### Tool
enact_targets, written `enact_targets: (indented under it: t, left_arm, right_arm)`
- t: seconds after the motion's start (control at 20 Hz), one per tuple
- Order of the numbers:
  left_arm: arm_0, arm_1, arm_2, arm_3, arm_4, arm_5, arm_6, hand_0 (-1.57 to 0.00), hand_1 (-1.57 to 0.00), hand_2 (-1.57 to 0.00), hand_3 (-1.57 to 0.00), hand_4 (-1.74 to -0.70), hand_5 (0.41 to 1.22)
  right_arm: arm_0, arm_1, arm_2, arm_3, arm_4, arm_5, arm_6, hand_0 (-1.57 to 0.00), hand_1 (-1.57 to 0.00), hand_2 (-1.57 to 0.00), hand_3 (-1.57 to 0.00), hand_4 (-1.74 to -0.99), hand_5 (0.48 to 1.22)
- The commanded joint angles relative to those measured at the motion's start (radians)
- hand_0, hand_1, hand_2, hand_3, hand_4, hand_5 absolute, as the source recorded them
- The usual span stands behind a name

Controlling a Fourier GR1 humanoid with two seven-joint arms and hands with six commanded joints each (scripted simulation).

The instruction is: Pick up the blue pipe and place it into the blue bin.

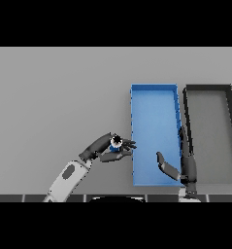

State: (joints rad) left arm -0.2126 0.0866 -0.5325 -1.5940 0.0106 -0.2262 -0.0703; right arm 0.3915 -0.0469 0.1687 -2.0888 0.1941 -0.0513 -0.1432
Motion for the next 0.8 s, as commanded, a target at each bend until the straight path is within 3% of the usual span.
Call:
enact_targets:
  t: [0.0,0.15,0.4,0.5,0.75]
  left_arm:
    - [0.009,0.002,-0.001,-0.010,-0.004,-0.001,-0.001,-1.57,-1.57,-1.57,-1.57,-1.47,1.221]
    - [0.009,-0.007,0.006,-0.004,-0.019,-0.007,0.011,-1.57,-1.57,-1.57,-1.57,-1.47,1.221]
    - [0.013,-0.018,0.008,-0.014,-0.046,-0.020,0.011,-1.57,-1.57,-1.57,-1.57,-1.47,1.221]
    - [0.007,-0.027,0.012,-0.004,-0.052,-0.029,0.013,-1.57,-1.57,-1.57,-1.57,-1.47,1.221]
    - [0.013,-0.041,0.024,-0.011,-0.060,-0.041,0.025,-1.57,-1.57,-1.57,-1.57,-1.47,1.221]
  right_arm:
    - [-0.022,-0.025,0.010,-0.019,0.001,0.028,0.075,0.00,-0.01,-0.02,0.00,-1.163,0.592]
    - [-0.067,-0.094,0.036,-0.045,-0.025,0.136,0.220,0.00,0.00,-0.01,0.00,-1.177,0.567]
    - [-0.200,-0.163,0.112,-0.128,-0.016,0.244,0.353,0.00,0.00,0.00,0.00,-1.230,0.531]
    - [-0.262,-0.151,0.158,-0.130,-0.013,0.267,0.412,0.00,0.00,0.00,0.00,-1.256,0.523]
    - [-0.373,-0.121,0.210,-0.101,-0.075,0.329,0.544,0.00,0.00,0.00,0.00,-1.227,0.528]
